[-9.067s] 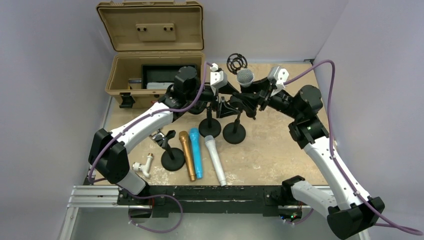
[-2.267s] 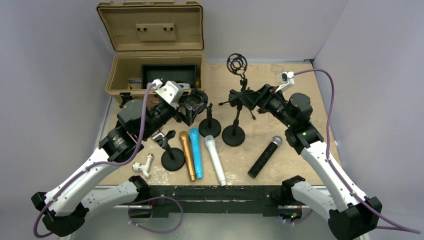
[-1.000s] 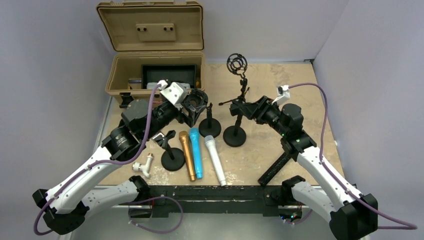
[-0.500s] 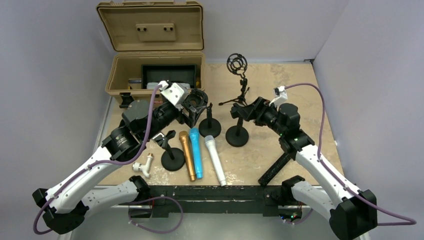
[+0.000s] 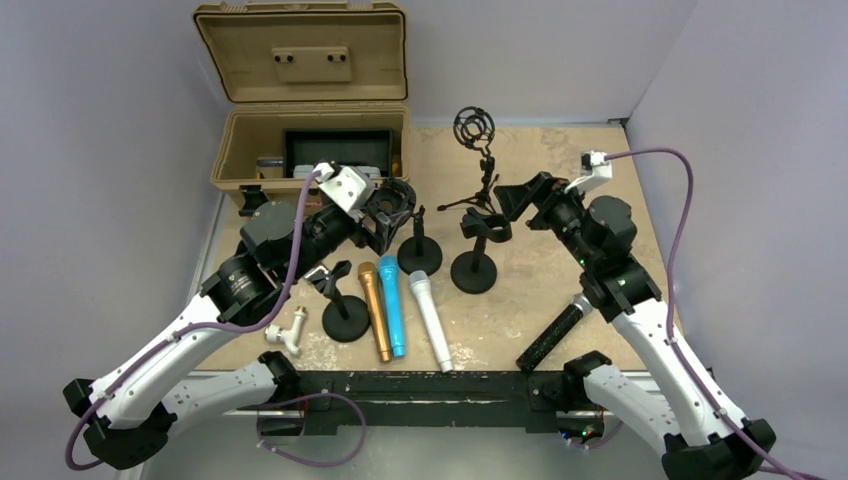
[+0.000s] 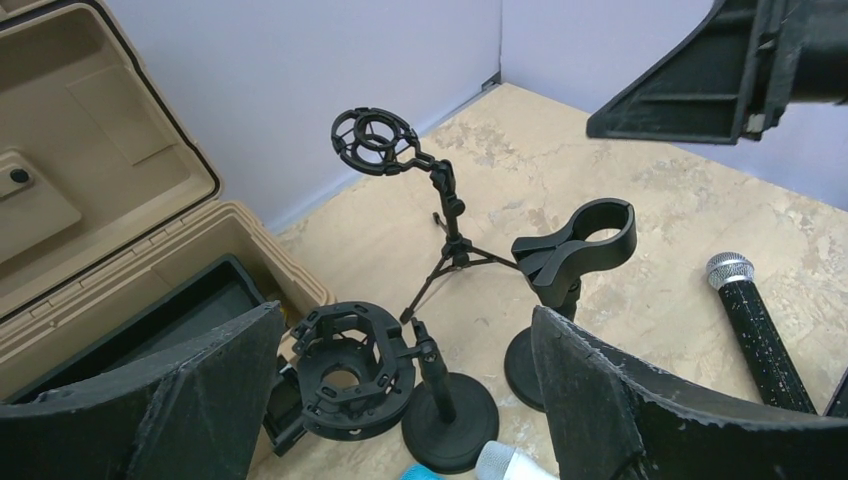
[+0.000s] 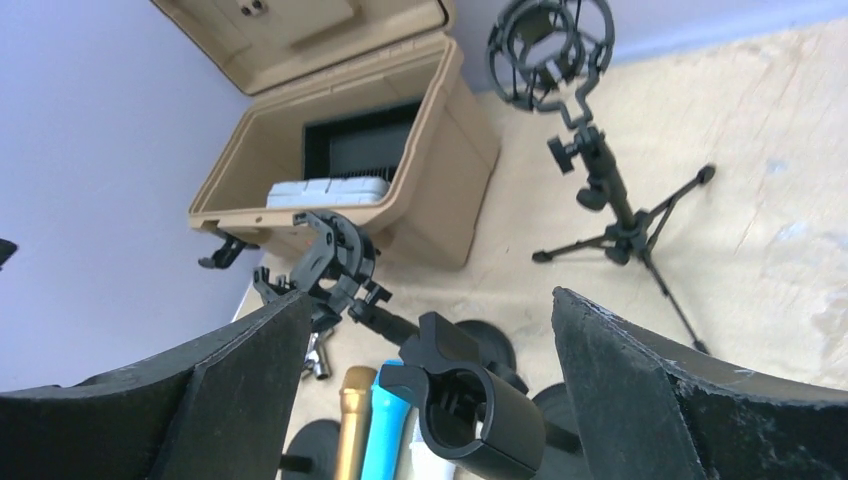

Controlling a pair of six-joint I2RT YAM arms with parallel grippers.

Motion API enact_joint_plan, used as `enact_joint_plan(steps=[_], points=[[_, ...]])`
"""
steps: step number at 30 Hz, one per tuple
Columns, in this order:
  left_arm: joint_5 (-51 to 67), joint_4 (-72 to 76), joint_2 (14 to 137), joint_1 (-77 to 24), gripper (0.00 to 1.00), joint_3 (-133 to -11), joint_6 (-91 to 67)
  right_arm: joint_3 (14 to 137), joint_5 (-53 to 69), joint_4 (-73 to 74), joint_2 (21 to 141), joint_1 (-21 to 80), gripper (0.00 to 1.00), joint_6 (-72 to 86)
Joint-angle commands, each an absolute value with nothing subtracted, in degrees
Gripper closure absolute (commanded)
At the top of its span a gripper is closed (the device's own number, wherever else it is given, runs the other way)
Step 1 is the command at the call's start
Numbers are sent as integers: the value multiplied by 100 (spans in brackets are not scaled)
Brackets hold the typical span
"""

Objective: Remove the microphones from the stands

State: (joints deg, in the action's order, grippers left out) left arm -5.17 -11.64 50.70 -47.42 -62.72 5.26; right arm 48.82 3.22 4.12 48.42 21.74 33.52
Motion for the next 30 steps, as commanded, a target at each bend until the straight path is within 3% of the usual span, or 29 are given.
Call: enact_joint_plan(steps=[1,13,18,24,27,30], points=[[-647,-1013,4945,-4807,9,-6397,641,5326,18,396,4453,2173,11,2771],[-1614,-806,3680,-4815,8,-6388,316,6535,-1006,411,3539,2174,9,1820],[-2084,-1108,2931,-4809,5,-6420,125,6717,-1752,522,3104,2172,1,1581],[-2255,-1744,2308,-4809,5,-6358,-363,6763,-2653,612,2431,2175,1,1672],[-2397,-1976,2103,-4813,5,-6284,-515,6541,-2399,393,2137,2175,1,1352],[-2462,-2058,1946,-4808,5,-6232,-605,7072,-2507,1133,2475,2172,1,1562]])
